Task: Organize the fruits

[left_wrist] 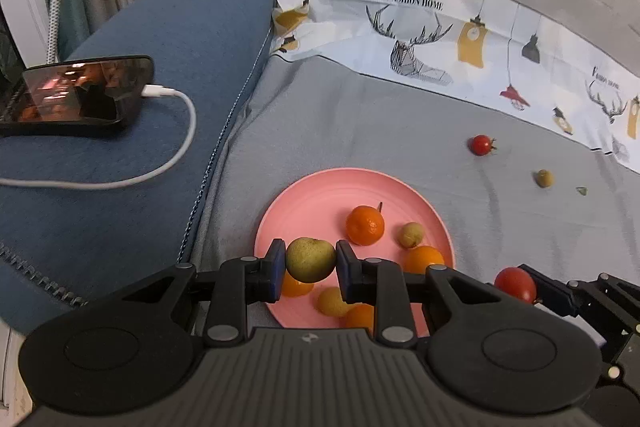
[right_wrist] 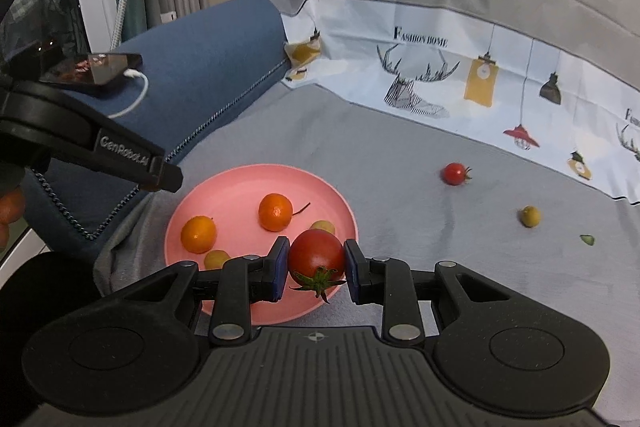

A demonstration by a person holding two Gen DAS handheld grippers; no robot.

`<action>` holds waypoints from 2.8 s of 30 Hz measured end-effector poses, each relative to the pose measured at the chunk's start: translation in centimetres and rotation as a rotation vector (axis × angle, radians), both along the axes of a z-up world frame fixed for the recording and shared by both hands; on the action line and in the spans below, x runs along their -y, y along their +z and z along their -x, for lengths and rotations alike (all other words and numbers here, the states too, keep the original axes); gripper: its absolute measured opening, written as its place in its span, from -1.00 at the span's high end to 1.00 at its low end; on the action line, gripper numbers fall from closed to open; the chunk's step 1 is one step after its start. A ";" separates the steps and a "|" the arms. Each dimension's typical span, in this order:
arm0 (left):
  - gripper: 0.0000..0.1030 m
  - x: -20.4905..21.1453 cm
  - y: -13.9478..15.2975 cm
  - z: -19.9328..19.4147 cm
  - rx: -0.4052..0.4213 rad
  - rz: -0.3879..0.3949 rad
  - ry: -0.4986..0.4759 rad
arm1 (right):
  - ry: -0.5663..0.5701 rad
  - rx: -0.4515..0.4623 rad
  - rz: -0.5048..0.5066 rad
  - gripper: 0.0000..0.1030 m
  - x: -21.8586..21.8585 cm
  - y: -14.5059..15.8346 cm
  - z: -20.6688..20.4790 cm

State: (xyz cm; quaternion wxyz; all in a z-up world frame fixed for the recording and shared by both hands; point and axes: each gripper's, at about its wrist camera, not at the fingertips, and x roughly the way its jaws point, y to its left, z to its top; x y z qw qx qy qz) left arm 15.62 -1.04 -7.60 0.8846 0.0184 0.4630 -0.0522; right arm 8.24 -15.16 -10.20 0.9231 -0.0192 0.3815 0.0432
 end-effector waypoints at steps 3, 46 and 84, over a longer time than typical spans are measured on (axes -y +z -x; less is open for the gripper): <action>0.43 0.4 -1.0 -1.2 -0.017 -0.009 -0.003 | 0.006 -0.019 0.004 0.41 -0.1 -1.1 -1.2; -0.99 -1.2 1.3 9.4 0.023 -0.080 0.033 | -0.067 0.001 0.059 -0.87 -0.3 3.3 6.9; -0.99 0.2 5.9 16.8 0.187 -0.104 0.007 | -0.068 0.156 0.019 -0.92 0.0 7.8 14.4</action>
